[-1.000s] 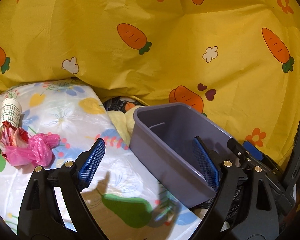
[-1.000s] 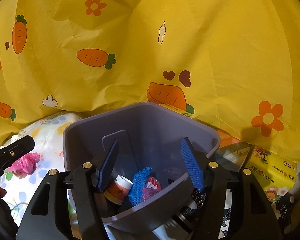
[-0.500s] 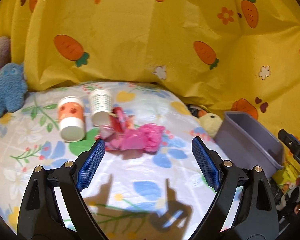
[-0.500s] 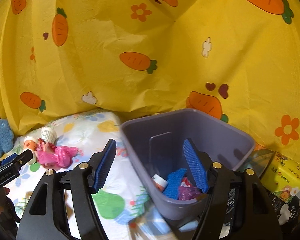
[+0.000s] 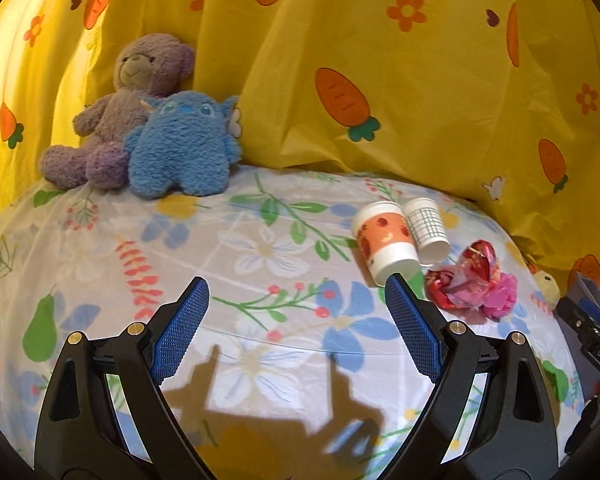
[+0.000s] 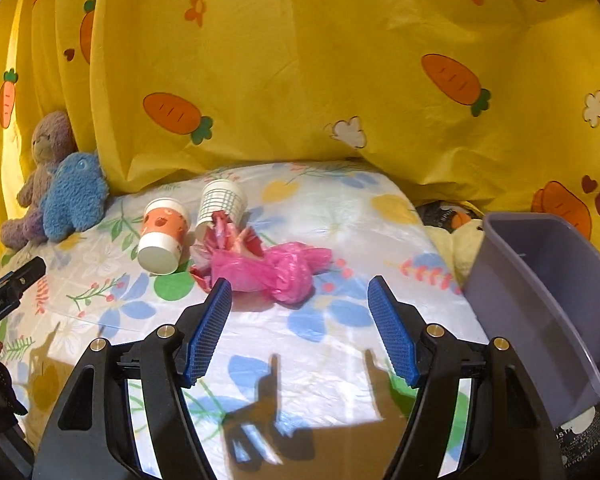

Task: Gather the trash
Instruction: 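Move both tools back over the trash pile, then grasp the red-pink wrapper with the right tool while the left tool closes on the orange cup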

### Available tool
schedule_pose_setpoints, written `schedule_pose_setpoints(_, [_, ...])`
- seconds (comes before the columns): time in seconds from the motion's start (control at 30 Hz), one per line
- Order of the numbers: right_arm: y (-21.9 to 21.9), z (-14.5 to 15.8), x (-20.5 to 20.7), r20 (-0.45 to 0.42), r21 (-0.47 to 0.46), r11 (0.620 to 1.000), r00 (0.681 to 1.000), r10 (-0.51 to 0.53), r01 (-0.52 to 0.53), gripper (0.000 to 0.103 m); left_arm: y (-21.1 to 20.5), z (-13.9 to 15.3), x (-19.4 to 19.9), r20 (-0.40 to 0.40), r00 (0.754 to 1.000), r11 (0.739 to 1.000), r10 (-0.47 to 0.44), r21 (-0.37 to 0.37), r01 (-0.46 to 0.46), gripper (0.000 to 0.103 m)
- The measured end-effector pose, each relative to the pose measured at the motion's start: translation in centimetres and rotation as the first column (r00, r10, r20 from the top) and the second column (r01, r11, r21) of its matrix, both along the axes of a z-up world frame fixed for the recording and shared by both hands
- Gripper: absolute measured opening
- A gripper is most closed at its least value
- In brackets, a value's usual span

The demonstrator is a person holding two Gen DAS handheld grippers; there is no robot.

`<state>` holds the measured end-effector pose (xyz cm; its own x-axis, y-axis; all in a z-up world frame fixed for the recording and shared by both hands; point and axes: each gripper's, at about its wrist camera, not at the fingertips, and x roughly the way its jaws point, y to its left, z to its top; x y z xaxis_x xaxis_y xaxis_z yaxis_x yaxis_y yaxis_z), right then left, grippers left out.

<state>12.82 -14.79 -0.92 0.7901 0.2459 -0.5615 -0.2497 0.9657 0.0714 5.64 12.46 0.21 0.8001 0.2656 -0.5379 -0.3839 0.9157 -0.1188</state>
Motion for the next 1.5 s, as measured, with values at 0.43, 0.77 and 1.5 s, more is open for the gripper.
schedule_pose_setpoints(0.43, [6.5,-2.2,7.3,-0.123,-0.055,0.997,0.991,0.055,-0.062,0.062,4.0,0.2,0.5,-0.015,0.993,0.994,0.113,0.001,-0.113,0.088])
schedule_pose_setpoints(0.77, [7.6,-3.6,8.1,-0.132,-0.054,0.99,0.983,0.125,-0.133,0.027,2.9,-0.6,2.5,-0.034,0.998,0.998,0.051,-0.022,-0.051,0.088])
schedule_pose_setpoints(1.5, [-1.2,2.1,2.5,0.094,0.182,0.982,0.995,0.038,-0.055,0.027,-6.0,-4.2,13.4,-0.094,0.97,0.972,-0.226,-0.085,0.218,0.088])
